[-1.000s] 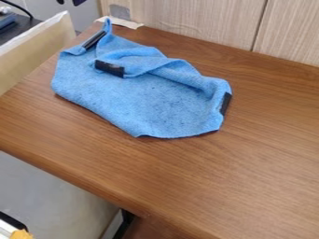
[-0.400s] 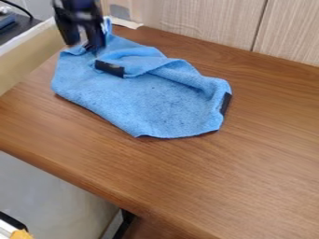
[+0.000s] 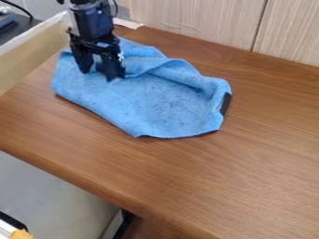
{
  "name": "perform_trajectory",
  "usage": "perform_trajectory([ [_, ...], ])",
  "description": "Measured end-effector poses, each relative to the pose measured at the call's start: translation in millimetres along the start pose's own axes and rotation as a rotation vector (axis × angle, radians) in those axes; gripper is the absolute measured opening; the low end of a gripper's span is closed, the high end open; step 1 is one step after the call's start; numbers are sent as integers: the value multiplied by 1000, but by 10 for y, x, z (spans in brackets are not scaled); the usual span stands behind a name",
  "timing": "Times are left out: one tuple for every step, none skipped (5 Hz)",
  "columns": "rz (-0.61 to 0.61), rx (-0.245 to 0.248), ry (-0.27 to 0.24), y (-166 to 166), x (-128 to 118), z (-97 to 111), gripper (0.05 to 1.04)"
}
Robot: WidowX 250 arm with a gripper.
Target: Unfold the cloth from bottom to top
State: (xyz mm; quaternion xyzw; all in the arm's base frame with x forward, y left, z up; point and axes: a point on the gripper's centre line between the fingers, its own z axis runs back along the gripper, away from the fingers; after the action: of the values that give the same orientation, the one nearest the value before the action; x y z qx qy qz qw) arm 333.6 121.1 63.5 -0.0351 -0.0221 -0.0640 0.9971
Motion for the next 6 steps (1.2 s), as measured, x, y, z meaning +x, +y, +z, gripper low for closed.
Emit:
perform_trajectory([
  [-22, 34, -10, -8, 52, 7, 809],
  [-28, 56, -20, 15, 97, 49, 512],
  [-48, 58, -22, 23, 101, 44, 280],
  [-75, 63, -40, 29, 129, 108, 247],
  [-116, 79, -78, 63, 167, 279, 179],
  [-153, 90, -107, 72, 267, 405, 123],
])
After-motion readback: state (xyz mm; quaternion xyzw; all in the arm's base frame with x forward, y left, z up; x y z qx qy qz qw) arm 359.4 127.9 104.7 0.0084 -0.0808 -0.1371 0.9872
